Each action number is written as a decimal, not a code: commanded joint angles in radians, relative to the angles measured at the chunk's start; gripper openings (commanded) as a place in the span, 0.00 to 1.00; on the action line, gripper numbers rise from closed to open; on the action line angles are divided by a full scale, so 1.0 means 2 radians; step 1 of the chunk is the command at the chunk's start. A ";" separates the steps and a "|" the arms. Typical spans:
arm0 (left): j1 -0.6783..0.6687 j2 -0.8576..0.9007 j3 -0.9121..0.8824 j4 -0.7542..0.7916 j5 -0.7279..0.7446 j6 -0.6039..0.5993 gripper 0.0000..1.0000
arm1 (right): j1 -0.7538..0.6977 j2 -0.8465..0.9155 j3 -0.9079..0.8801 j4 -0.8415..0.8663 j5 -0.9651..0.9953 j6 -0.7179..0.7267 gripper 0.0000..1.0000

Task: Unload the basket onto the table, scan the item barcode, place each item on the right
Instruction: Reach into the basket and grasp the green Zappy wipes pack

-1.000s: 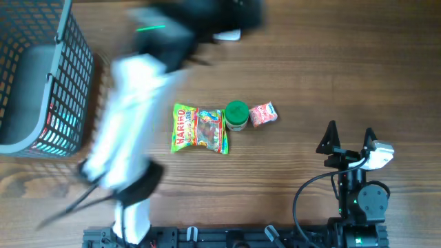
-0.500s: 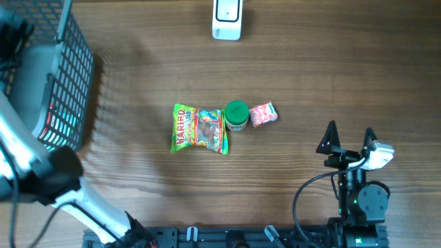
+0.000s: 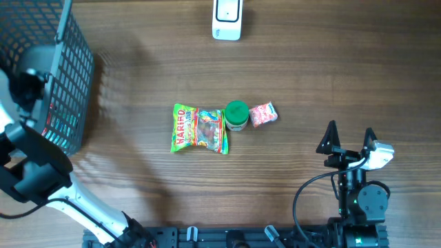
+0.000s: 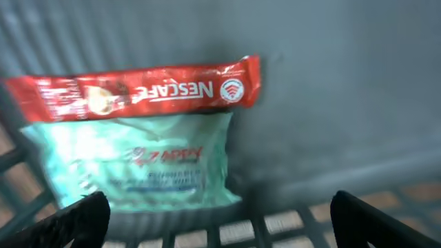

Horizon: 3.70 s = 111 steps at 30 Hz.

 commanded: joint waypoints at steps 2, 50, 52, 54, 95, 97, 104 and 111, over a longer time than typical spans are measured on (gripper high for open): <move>-0.003 -0.009 -0.059 0.038 -0.007 -0.013 1.00 | -0.002 0.001 0.000 0.001 -0.008 -0.008 1.00; -0.003 0.020 0.123 -0.163 -0.099 -0.011 0.04 | -0.002 0.001 0.000 0.001 -0.008 -0.008 1.00; -0.003 0.019 0.151 -0.176 -0.099 -0.011 0.04 | -0.002 0.001 0.000 0.001 -0.008 -0.008 1.00; -0.003 0.019 0.164 -0.181 -0.099 -0.011 0.04 | -0.002 0.001 0.000 0.001 -0.008 -0.008 1.00; -0.037 0.095 -0.033 -0.113 -0.211 -0.043 1.00 | -0.002 0.001 0.000 0.001 -0.008 -0.008 1.00; -0.034 0.096 -0.033 -0.121 -0.213 -0.043 1.00 | -0.002 0.001 0.000 0.001 -0.008 -0.008 1.00; -0.029 0.096 -0.046 -0.117 -0.213 -0.043 0.86 | -0.002 0.001 0.000 0.001 -0.008 -0.008 1.00; -0.028 0.096 -0.081 -0.092 -0.213 -0.043 0.06 | -0.002 0.001 0.000 0.001 -0.008 -0.009 1.00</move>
